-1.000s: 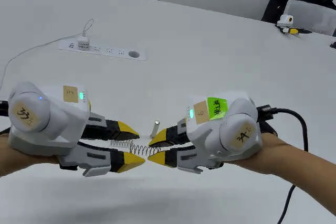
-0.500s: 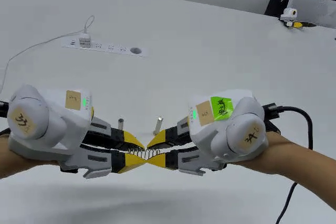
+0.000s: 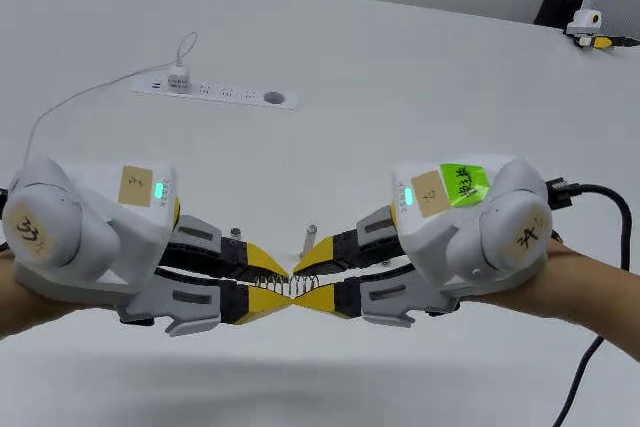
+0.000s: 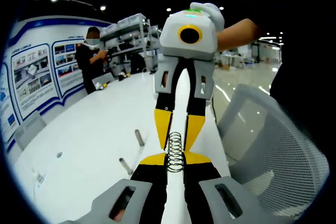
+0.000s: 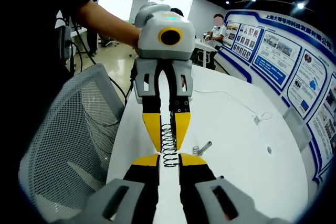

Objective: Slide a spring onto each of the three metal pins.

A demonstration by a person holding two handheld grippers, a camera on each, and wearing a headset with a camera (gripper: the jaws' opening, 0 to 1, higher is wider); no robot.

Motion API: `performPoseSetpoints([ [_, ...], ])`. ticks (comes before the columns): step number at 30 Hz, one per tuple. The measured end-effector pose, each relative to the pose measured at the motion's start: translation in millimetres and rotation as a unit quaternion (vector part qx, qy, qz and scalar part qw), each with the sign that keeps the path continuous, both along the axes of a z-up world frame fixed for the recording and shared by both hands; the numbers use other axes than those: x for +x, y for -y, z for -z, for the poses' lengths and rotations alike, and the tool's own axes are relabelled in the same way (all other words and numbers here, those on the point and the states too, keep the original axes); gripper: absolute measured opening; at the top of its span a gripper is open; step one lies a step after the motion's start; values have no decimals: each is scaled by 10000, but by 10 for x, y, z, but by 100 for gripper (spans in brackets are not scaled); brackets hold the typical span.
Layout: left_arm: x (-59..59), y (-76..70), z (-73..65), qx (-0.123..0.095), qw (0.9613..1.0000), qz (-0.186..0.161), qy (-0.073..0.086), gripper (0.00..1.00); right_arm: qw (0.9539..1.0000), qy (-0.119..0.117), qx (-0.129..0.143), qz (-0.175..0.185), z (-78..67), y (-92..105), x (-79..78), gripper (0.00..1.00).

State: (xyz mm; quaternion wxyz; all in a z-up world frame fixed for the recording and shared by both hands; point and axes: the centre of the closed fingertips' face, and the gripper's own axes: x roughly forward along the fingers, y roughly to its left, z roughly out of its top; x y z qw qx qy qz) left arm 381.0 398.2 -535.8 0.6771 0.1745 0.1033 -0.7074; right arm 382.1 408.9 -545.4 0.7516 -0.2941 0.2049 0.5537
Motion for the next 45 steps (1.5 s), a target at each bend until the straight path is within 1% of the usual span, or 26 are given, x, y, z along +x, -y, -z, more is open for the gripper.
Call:
performPoseSetpoints([
  [2,-30,7,-18,29,10000,65,63,10,9998,-29,165,58,-43,16,-9,13],
  [3,-38,5,-21,42,9999,81,91,10,9989,-108,419,156,-99,-6,-8,12],
  [4,-32,4,-35,14,9999,69,94,10,9990,-153,398,151,-98,20,-15,12],
  [5,-32,5,-51,-19,10000,59,71,10,9987,-178,441,180,-110,27,-14,12],
  [6,-40,6,-59,-23,9999,72,96,10,9982,-255,496,211,-124,24,-21,12],
  [8,-51,8,-65,-11,9998,111,144,10,9983,-282,481,176,-127,16,-35,11],
  [10,-60,3,-58,18,9998,140,168,10,9979,-364,505,204,-137,5,-49,11],
  [12,-66,-4,-63,26,9997,157,189,10,9977,-366,539,201,-156,-4,-59,11],
  [15,-98,-19,-100,29,9995,228,195,10,9965,-444,685,170,-230,-26,-98,11],
  [18,-146,-20,-149,-68,9994,292,164,10,9951,-519,838,64,-324,-29,-140,10],
  [21,-150,1,-188,-164,9993,307,148,10,9952,-444,869,24,-384,-29,-162,10],
  [24,-166,22,-179,-142,9991,339,215,10,9944,-481,936,36,-413,-35,-171,10],
  [25,-174,24,-165,-117,9990,355,240,10,9937,-499,1008,11,-437,-49,-184,10],
  [27,-204,25,-141,-61,9988,400,273,10,9905,-552,1256,-51,-518,-108,-211,10],
  [28,-218,24,-154,-68,9987,414,279,10,9908,-559,1227,-88,-529,-112,-219,10],
  [30,-202,10,-175,-124,9989,376,246,10,9915,-553,1169,-111,-549,-125,-209,10],
  [31,-190,6,-187,-155,9990,354,226,10,9909,-572,1212,-105,-571,-132,-199,10],
  [32,-177,6,-195,-168,9990,323,243,10,9906,-578,1236,-95,-584,-136,-183,10],
  [33,-146,2,-205,-175,9990,271,296,10,9908,-571,1227,-78,-592,-144,-158,10],
  [34,-135,-2,-211,-180,9991,245,299,10,9907,-568,1233,-67,-601,-151,-144,10],
  [36,-112,-9,-228,-215,9992,172,272,10,9902,-558,1281,-37,-635,-173,-123,10],
  [38,-121,-12,-250,-278,9993,166,209,10,9877,-624,1431,18,-685,-206,-126,10],
  [40,-128,0,-263,-316,9992,157,182,10,9861,-616,1541,49,-718,-230,-123,10],
  [42,-132,15,-266,-329,9992,149,162,10,9856,-593,1579,83,-729,-238,-115,10],
  [44,-128,36,-274,-364,9992,119,82,10,9849,-532,1639,156,-745,-237,-103,10],
  [45,-126,46,-286,-394,9991,117,67,10,9835,-523,1717,242,-762,-234,-93,10],
])
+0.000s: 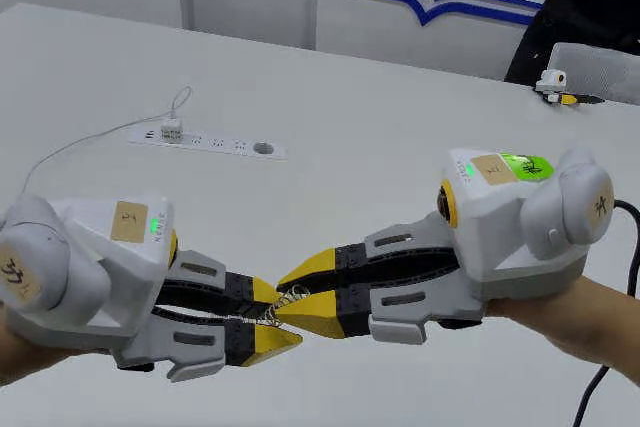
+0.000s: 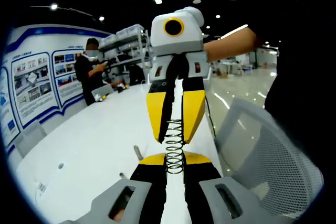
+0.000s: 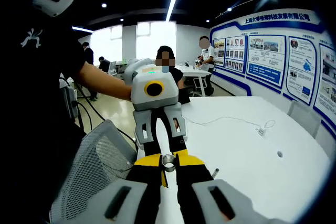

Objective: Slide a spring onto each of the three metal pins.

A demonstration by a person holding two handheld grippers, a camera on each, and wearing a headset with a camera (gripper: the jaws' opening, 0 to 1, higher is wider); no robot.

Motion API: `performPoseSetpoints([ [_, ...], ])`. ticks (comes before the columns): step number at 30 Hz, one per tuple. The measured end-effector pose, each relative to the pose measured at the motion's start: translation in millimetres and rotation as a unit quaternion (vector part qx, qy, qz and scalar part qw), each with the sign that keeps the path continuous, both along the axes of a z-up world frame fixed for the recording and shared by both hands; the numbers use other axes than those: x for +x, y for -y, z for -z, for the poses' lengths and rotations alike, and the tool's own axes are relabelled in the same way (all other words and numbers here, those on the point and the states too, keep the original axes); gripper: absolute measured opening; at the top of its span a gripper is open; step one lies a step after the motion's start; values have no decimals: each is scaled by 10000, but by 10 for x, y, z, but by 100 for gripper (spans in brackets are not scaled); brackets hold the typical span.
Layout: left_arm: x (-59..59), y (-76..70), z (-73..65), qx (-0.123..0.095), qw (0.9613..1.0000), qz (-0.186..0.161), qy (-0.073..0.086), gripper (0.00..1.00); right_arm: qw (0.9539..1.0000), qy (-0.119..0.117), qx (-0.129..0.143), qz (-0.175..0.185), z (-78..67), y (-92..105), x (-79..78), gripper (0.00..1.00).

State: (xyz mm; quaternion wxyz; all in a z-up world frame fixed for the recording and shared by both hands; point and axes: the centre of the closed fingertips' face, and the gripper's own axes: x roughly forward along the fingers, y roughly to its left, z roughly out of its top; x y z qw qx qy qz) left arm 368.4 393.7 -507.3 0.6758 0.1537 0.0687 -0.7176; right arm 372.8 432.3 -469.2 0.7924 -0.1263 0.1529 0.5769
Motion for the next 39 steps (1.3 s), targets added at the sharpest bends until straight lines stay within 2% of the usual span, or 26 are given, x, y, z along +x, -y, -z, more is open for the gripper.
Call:
performPoseSetpoints([
  [4,10,19,-14,-37,10000,0,-2,11,9998,-116,37,179,-5,34,24,10],
  [6,36,31,-18,-63,10000,-48,-1,11,9994,-196,70,281,-7,49,55,10],
  [10,115,35,-46,-155,9997,-204,54,11,9988,-214,131,429,-27,66,139,10],
  [13,172,9,-77,-245,9993,-293,-12,12,9981,-261,254,487,-54,63,186,10],
  [18,278,-56,20,-111,9987,-500,-44,13,9972,-336,358,565,-58,59,289,10],
  [21,374,-108,56,-148,9971,-744,31,23,9967,-322,380,640,-73,71,376,10],
  [23,426,-158,81,-190,9956,-910,-131,32,9961,-290,441,705,-109,83,456,10],
  [24,444,-182,92,-190,9953,-935,-140,33,9957,-285,448,759,-115,94,500,10],
  [27,522,-270,136,-138,9935,-1110,-217,35,9950,-254,297,918,-73,172,657,10],
  [30,638,-371,121,-219,9898,-1388,-239,47,9929,-315,84,1148,23,288,822,10],
  [35,805,-577,98,-353,9825,-1783,-416,59,9857,-456,-390,1577,267,490,1087,10],
  [37,851,-644,121,-311,9799,-1912,-470,65,9829,-544,-492,1690,352,528,1147,10],
  [38,872,-686,136,-281,9790,-1967,-460,68,9802,-675,-555,1776,424,548,1179,10],
  [39,884,-714,142,-276,9782,-2005,-460,70,9786,-704,-640,1823,473,571,1204,10],
])
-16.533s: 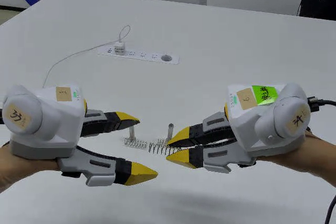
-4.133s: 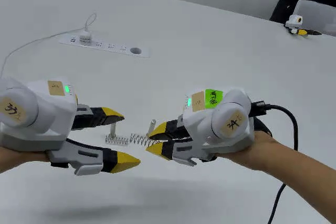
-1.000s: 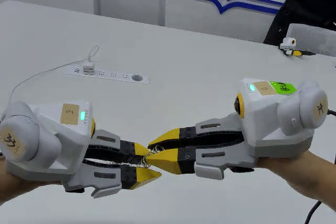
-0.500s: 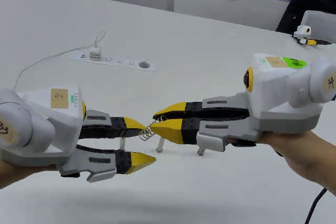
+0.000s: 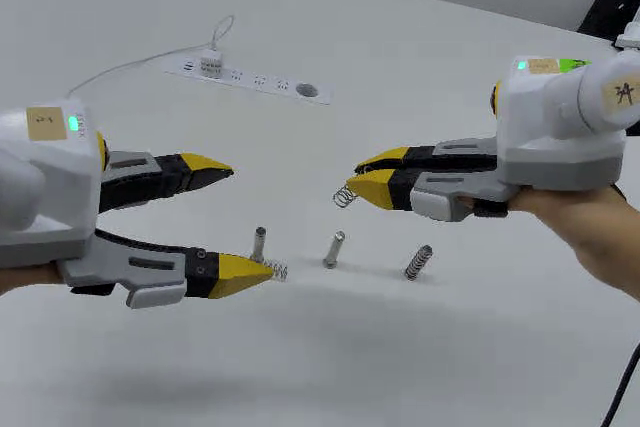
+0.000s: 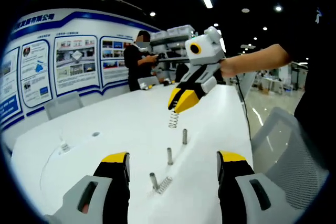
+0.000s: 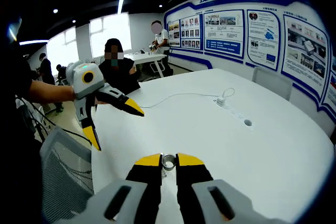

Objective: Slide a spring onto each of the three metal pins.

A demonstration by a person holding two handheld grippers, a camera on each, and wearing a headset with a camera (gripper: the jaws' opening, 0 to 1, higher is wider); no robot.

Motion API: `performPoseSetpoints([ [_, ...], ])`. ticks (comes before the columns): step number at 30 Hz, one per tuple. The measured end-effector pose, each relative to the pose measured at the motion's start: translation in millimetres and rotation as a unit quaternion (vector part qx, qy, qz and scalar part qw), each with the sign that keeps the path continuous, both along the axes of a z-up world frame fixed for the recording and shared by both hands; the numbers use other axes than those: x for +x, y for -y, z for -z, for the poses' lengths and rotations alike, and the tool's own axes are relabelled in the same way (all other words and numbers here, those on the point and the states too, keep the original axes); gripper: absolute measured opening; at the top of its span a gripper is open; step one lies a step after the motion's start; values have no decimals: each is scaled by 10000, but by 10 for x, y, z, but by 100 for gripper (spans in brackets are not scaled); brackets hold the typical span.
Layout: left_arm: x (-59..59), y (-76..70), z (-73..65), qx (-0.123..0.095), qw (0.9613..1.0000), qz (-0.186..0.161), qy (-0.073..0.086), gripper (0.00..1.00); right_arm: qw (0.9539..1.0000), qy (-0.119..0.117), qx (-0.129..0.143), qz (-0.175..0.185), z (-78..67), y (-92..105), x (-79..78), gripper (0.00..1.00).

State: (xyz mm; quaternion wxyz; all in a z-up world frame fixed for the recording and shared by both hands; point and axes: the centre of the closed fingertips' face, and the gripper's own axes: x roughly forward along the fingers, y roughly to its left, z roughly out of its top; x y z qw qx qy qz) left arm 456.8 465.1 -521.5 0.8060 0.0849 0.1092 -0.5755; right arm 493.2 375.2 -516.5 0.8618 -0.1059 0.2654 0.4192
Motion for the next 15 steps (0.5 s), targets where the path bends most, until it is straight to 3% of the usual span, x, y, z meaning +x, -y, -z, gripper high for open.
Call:
performPoseSetpoints([
  [2,28,-68,8,-18,9999,-104,-53,73,9994,-198,-235,150,147,62,41,10],
  [4,49,-117,9,-41,9998,-184,-91,77,9986,-233,-429,217,261,98,95,10],
  [9,79,-187,41,-30,9992,-285,-269,88,9979,-392,-422,308,400,106,164,10],
  [15,99,-207,79,35,9988,-343,-339,94,9964,-529,-617,258,578,121,174,10],
])
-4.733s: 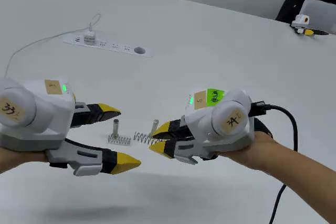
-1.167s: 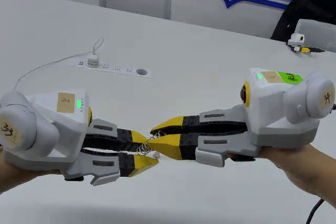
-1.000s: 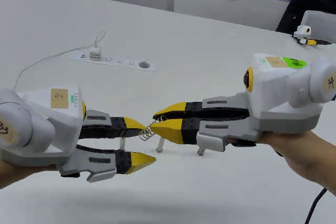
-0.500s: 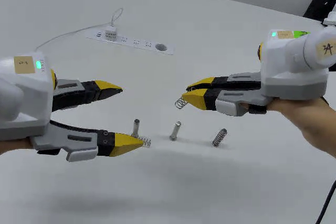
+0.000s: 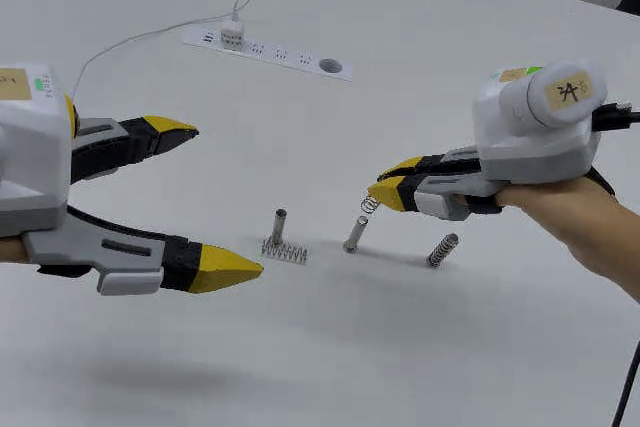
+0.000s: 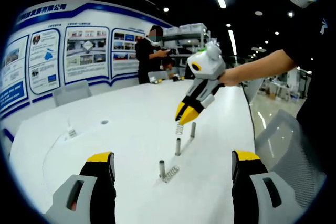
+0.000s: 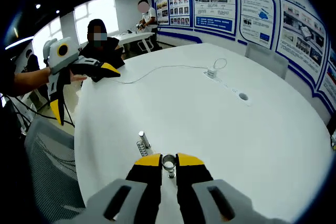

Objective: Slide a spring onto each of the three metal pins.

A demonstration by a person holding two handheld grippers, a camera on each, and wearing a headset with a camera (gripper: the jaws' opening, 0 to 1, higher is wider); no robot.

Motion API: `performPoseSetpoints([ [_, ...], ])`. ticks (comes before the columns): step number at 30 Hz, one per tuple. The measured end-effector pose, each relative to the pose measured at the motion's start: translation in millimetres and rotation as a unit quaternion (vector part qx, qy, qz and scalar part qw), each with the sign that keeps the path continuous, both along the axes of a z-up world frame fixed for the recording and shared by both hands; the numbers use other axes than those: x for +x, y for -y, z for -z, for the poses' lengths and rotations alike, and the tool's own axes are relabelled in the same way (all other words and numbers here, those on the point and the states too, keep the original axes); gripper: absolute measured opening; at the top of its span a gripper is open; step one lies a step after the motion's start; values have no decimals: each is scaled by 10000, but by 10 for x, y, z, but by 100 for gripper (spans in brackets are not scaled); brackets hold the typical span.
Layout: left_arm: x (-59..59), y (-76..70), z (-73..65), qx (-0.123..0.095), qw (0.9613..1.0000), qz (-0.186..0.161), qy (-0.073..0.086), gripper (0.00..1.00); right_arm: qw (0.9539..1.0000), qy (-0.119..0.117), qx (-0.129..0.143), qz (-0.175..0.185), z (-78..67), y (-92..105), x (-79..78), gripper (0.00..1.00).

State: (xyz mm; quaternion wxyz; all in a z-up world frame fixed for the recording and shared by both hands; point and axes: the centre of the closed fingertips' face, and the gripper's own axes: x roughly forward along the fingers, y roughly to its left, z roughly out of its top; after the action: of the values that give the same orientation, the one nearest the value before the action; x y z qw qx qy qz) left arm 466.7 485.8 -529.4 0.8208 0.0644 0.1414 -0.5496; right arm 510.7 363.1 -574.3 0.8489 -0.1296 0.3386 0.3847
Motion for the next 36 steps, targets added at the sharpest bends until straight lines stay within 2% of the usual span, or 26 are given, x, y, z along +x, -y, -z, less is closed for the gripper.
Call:
performPoseSetpoints([
  [2,-4,9,14,18,10000,2,-26,94,10000,-42,-63,-26,52,-3,-7,10],
  [4,-9,20,34,40,10000,4,-42,94,9995,-10,-295,-126,115,16,-5,10],
  [6,-13,34,53,18,9999,-30,-152,93,9994,-13,-306,-152,147,2,-3,10],
  [10,-42,102,47,-85,9998,-16,-199,94,9992,-36,-379,-142,228,9,23,10],
  [12,-63,124,53,-75,9997,25,-213,94,9998,-101,-172,-25,208,-21,45,10],
  [13,-69,128,59,-62,9997,40,-228,94,9996,-113,-260,-45,235,-3,49,10],
  [14,-76,125,68,-46,9997,57,-240,94,9990,-111,-423,-61,279,27,46,10],
  [21,-104,103,123,46,9995,80,-313,93,9986,-202,-487,-72,412,-6,32,10],
  [31,-103,89,152,40,9993,57,-363,93,9959,-421,-774,-218,661,-64,-13,10],
  [36,-103,54,199,104,9991,38,-403,92,9945,-468,-902,-255,717,-60,-33,10],
])
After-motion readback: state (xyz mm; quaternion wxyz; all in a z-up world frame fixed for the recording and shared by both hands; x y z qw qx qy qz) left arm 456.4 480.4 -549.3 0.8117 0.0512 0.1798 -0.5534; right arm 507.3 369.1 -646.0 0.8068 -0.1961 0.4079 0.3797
